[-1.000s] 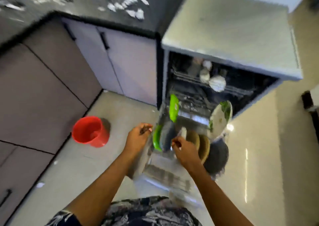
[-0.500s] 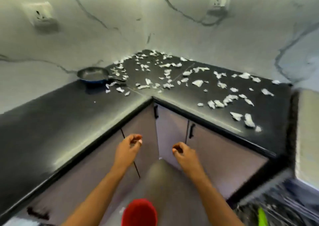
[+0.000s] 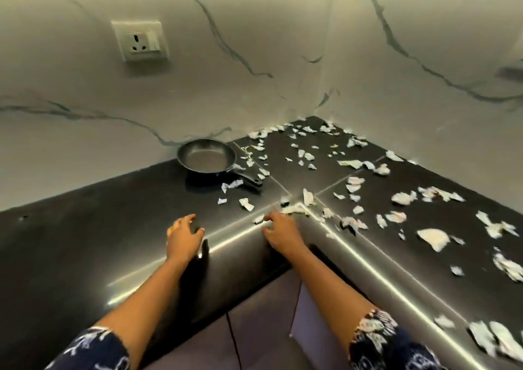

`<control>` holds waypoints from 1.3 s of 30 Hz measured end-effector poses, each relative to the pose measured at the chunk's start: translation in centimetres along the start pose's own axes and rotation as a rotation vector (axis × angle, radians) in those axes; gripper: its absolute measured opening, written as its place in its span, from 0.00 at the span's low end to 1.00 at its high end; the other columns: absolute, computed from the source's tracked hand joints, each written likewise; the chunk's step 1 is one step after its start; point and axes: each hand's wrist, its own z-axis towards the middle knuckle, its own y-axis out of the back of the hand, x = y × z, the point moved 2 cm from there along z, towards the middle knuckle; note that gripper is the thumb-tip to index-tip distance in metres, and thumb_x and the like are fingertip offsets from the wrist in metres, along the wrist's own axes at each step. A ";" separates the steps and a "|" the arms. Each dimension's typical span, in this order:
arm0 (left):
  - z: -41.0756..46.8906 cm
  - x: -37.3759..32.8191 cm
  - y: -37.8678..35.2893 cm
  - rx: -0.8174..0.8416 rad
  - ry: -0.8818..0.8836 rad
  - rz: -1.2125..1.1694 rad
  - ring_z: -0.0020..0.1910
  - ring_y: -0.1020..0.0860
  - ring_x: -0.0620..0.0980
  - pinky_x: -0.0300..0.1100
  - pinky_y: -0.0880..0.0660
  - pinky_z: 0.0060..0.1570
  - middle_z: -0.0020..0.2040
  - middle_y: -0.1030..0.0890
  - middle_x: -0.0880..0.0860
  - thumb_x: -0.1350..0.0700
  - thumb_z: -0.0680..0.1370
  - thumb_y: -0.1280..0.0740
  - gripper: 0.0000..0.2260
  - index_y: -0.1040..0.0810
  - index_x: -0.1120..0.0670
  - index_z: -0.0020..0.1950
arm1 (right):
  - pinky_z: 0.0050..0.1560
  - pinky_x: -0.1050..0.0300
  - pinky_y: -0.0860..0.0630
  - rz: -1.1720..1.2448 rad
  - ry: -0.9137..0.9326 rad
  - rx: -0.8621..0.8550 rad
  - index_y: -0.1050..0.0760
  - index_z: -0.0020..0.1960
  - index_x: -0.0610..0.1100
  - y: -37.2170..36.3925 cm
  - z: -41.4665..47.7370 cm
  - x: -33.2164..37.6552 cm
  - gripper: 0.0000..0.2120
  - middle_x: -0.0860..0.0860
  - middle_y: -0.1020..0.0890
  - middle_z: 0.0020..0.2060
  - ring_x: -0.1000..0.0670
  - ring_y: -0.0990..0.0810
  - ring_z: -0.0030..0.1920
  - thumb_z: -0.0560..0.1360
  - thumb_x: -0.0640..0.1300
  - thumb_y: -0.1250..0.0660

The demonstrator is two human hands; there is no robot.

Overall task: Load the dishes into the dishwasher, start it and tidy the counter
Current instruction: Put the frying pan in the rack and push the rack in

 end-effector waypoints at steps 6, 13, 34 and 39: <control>9.0 -0.8 -1.6 -0.006 0.010 0.248 0.75 0.42 0.53 0.53 0.47 0.72 0.76 0.38 0.49 0.44 0.79 0.40 0.23 0.35 0.47 0.73 | 0.63 0.48 0.33 -0.126 0.120 0.009 0.33 0.66 0.39 0.6 13.5 2.2 0.20 0.41 0.30 0.63 0.40 0.32 0.63 0.75 0.43 0.38; 12.5 -0.5 -2.5 0.013 -0.052 0.414 0.77 0.48 0.48 0.54 0.51 0.73 0.78 0.46 0.45 0.35 0.78 0.49 0.27 0.44 0.41 0.76 | 0.59 0.48 0.30 -0.191 0.164 0.140 0.35 0.65 0.39 -1.0 22.3 3.7 0.21 0.40 0.26 0.62 0.38 0.28 0.62 0.76 0.47 0.38; 13.0 -0.4 -1.5 0.024 -0.060 0.184 0.76 0.43 0.48 0.55 0.50 0.72 0.75 0.37 0.46 0.29 0.69 0.46 0.34 0.34 0.42 0.72 | 0.42 0.55 0.33 -0.115 0.152 0.085 0.25 0.51 0.43 2.8 21.9 3.4 0.16 0.47 0.20 0.44 0.44 0.22 0.49 0.74 0.56 0.35; 10.6 -2.8 1.8 -0.006 -0.031 -0.440 0.67 0.29 0.53 0.49 0.34 0.67 0.66 0.25 0.53 0.47 0.80 0.39 0.17 0.27 0.49 0.67 | 0.44 0.54 0.32 -0.194 0.215 -0.033 0.24 0.54 0.44 6.5 14.2 2.2 0.15 0.47 0.18 0.47 0.44 0.22 0.51 0.75 0.54 0.36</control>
